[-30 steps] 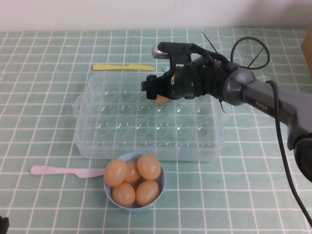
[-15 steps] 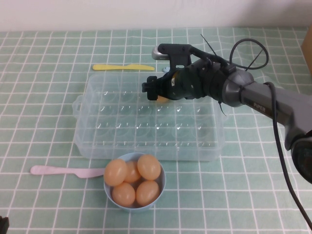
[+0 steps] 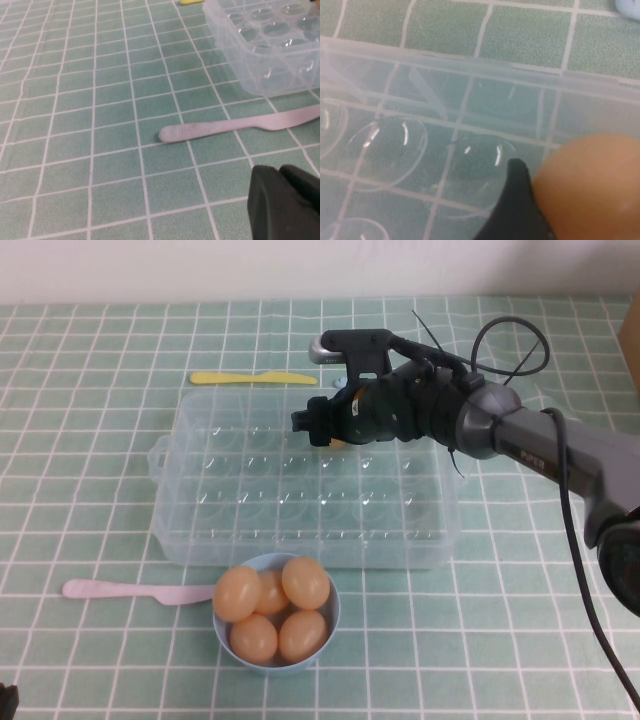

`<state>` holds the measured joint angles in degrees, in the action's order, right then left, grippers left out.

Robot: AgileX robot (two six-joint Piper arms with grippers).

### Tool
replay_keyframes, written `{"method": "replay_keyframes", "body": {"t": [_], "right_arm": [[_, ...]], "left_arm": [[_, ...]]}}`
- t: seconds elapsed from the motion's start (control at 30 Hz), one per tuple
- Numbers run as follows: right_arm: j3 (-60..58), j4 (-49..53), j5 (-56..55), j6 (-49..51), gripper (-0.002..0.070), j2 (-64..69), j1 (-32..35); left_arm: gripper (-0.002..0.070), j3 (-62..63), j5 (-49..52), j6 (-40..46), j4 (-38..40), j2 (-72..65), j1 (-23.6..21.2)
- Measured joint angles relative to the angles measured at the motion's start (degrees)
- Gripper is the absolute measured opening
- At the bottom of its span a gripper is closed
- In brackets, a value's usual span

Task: Take an egg out of the egg box
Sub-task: Pick up the egg from the plastic box, then place the egg in the bowl

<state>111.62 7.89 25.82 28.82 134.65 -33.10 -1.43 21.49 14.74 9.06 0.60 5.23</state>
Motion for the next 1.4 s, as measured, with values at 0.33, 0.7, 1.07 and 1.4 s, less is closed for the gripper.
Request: {"method": "replay_keyframes", "body": {"t": [0.33,0.7,1.07,1.4], "right_arm": [[0.00,-0.89,0.91,-0.13,0.0431,-0.27,0.10],[0.00,-1.21,15.04,-0.13,0.0429,-11.37,-1.27],[-15.24,-1.51,24.31,-6.22,0.0429,-29.69,-9.98],[-23.51,-2.60,36.53,-7.64,0.0429,-38.31,-18.17]], "left_arm": [[-0.0004,0.00,0.00,0.00,0.00,0.00,0.00],[-0.0004,0.00,0.00,0.00,0.00,0.00,0.00],[-0.0004,0.00,0.00,0.00,0.00,0.00,0.00],[-0.0004,0.00,0.00,0.00,0.00,0.00,0.00]]}}
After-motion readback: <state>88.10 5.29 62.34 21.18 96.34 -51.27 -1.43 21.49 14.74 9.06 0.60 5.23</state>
